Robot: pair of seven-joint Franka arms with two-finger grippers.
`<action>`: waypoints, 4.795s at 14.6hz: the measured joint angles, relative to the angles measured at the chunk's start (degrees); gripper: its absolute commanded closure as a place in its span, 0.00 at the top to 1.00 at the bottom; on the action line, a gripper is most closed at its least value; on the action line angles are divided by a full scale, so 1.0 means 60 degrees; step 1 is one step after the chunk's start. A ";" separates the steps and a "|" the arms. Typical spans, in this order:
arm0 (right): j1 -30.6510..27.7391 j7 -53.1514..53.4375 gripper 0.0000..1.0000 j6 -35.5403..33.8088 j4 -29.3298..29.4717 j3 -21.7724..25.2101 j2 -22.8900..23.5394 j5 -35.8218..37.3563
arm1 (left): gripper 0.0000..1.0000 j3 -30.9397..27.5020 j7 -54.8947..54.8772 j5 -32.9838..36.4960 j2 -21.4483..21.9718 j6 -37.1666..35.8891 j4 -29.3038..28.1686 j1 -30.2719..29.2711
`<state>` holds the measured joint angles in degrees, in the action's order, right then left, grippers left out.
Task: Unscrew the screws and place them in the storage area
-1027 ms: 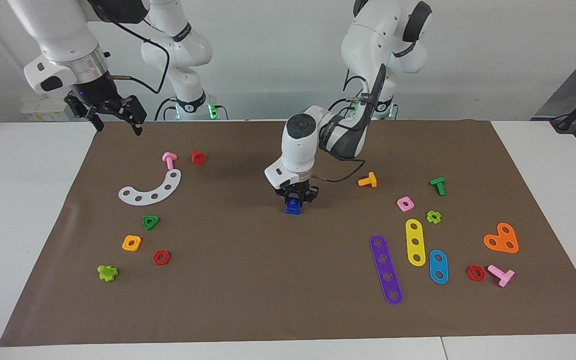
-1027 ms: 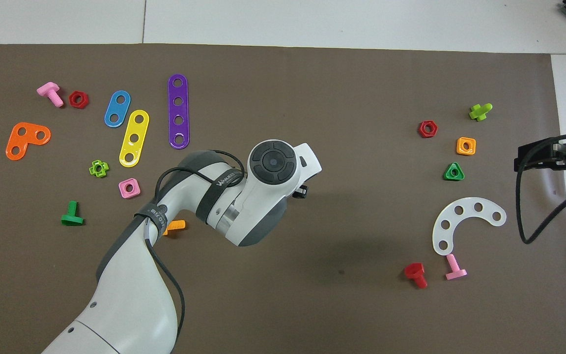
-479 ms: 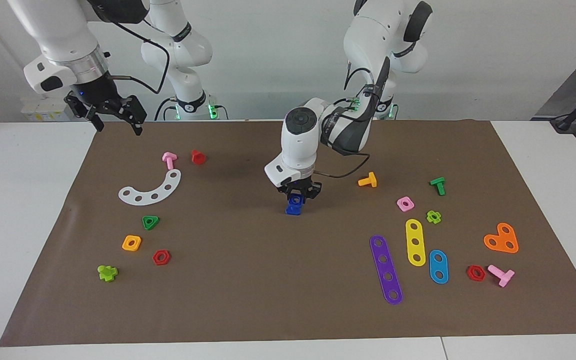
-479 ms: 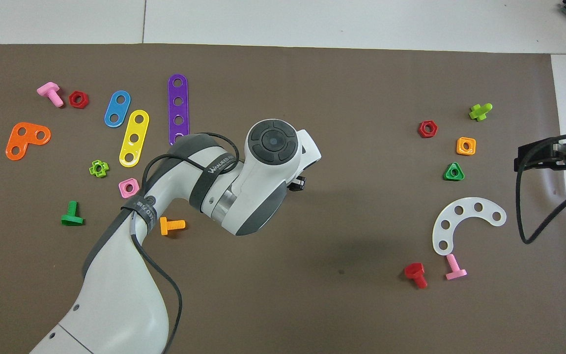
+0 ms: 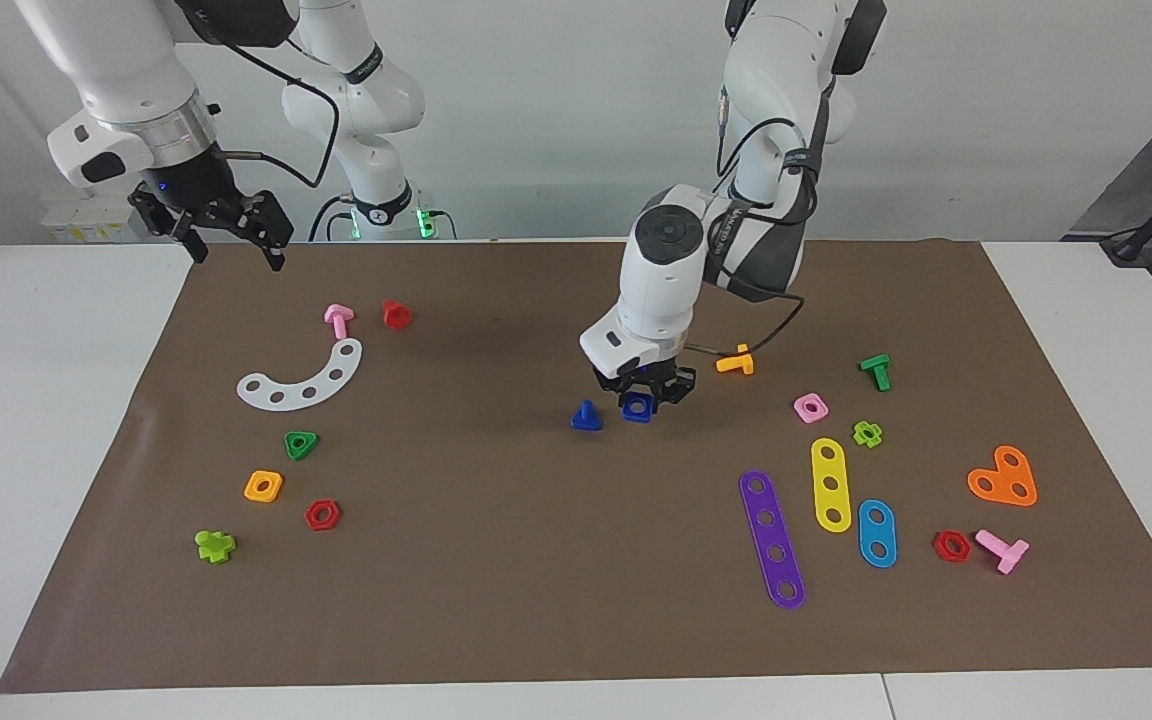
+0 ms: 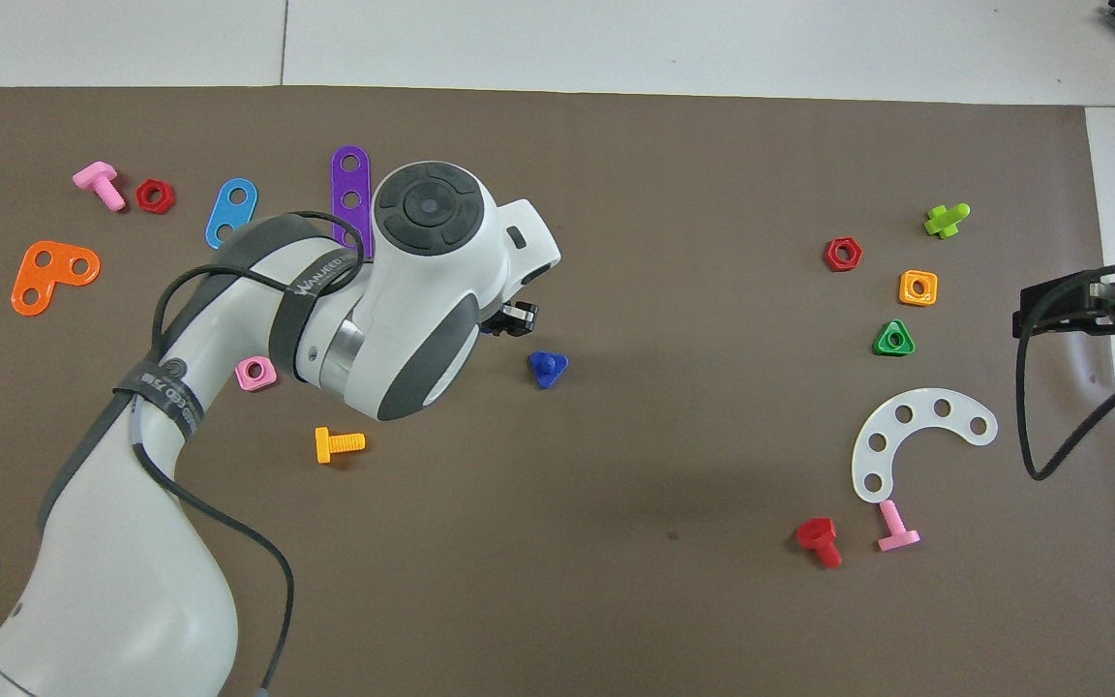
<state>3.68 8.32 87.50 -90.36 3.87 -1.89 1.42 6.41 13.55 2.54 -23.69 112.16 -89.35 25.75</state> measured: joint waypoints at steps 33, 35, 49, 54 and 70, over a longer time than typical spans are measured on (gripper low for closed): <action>0.2754 0.1636 1.00 0.2705 -0.0874 -0.0134 0.0775 -0.0288 | 1.00 -0.0291 -0.4821 -0.0325 0.3651 -0.2356 -0.1177 -0.6102; 0.3745 0.3031 1.00 0.3553 -0.0746 -0.0165 0.1631 -0.0288 | 1.00 -0.0318 -0.4643 -0.0326 0.3931 -0.3381 -0.0540 -0.6204; 0.6187 0.5324 1.00 0.6340 0.0052 -0.0019 0.5622 0.0089 | 1.00 0.0186 -0.2646 -0.0299 0.4180 -0.3463 -0.0507 -0.5350; 0.6177 0.5030 0.81 0.6323 -0.0109 0.0046 0.5547 0.0113 | 1.00 0.0176 -0.2646 -0.0299 0.4533 -0.3166 -0.1171 -0.5350; 0.6054 0.4741 0.33 0.6963 -0.0854 0.0048 0.5309 0.0113 | 1.00 0.0143 -0.2647 -0.0438 0.4661 -0.3708 -0.1335 -0.5372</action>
<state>40.00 36.77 129.28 -95.49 4.16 29.97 2.10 7.27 -2.33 -0.09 4.28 89.92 -97.37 -6.48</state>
